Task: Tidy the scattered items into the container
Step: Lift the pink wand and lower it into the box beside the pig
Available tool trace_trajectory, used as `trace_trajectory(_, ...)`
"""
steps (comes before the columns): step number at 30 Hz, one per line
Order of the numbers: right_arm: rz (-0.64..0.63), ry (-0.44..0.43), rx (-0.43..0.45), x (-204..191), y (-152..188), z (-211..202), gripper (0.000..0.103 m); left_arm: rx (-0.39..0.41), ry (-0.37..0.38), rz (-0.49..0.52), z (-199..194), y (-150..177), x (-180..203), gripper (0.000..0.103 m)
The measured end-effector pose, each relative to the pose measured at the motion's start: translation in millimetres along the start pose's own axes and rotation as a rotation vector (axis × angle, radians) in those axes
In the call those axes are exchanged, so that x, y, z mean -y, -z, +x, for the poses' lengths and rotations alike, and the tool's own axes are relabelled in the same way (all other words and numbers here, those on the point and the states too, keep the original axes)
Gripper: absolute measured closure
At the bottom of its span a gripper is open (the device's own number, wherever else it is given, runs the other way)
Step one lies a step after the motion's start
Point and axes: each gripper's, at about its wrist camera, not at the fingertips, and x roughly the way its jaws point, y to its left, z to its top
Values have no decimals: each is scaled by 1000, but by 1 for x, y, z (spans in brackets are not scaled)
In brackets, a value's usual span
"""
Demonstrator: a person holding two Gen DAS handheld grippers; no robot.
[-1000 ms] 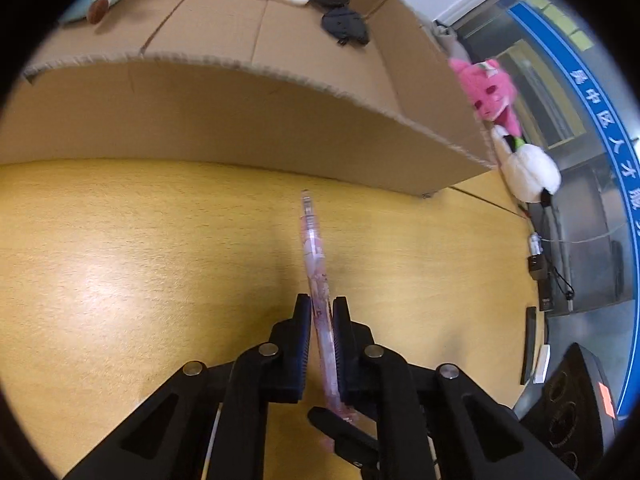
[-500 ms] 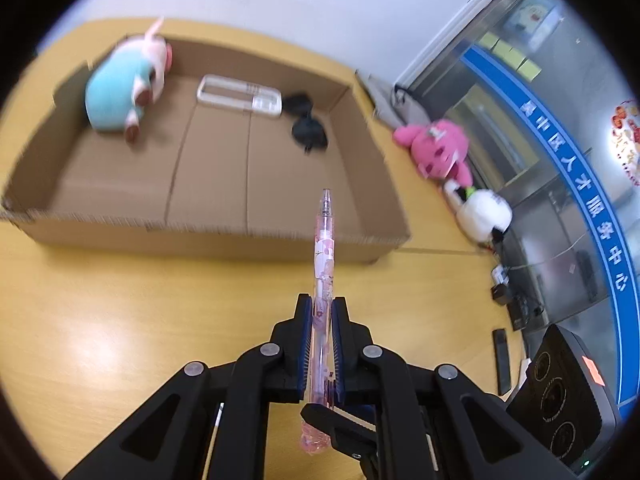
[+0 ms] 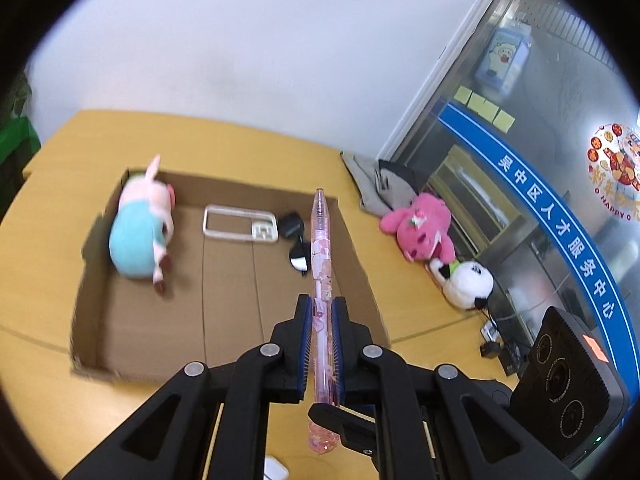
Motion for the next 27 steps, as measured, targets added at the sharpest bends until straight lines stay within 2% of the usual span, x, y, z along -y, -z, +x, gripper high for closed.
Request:
trace_trajectory(7, 28, -28, 7, 22, -46, 29, 89, -23, -9, 14, 28, -47, -21, 94)
trace_trajectory(15, 88, -63, -84, 70, -73, 110, 89, -108, -44, -48, 100, -80, -81, 94)
trace_trajectory(21, 147, -90, -184, 104, -71, 179, 88, -194, -96, -81, 157, -81, -121, 94)
trace_trajectory(27, 254, -159, -311, 138, -45, 242, 88, -318, -161, -134, 212, -56, -158, 94)
